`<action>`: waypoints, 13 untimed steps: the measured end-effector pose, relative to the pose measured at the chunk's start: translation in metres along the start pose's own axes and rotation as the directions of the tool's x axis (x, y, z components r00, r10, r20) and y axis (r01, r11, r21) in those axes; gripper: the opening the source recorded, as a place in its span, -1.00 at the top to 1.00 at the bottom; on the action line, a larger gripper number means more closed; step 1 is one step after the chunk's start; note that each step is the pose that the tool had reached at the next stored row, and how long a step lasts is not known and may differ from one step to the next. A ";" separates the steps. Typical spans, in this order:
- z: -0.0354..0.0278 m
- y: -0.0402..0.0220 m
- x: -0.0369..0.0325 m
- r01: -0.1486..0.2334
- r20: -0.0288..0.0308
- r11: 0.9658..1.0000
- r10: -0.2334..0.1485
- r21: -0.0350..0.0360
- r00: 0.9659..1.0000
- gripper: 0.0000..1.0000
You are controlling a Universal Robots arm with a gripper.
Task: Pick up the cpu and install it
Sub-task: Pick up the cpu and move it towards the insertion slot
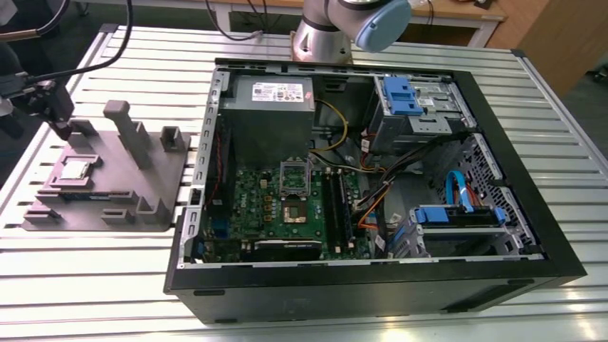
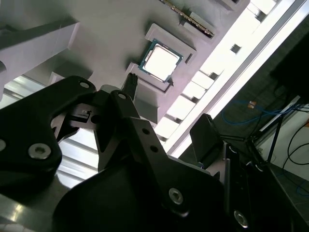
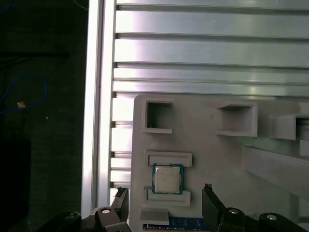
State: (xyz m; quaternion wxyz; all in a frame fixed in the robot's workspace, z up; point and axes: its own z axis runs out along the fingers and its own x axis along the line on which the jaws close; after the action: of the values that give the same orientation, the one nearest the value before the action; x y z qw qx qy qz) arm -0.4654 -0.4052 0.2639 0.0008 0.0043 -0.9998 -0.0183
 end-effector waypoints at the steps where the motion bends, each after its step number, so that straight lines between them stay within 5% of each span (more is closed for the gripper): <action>1: 0.0010 -0.0001 0.0000 0.000 0.000 1.000 0.000 0.004 1.000 -0.41; 13: 0.0206 -0.0030 -0.0047 -0.003 0.000 1.000 0.003 0.005 1.000 -0.41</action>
State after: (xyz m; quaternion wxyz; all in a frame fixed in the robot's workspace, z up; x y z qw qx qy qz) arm -0.4606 -0.4074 0.2433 0.0008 0.0026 -0.9999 -0.0160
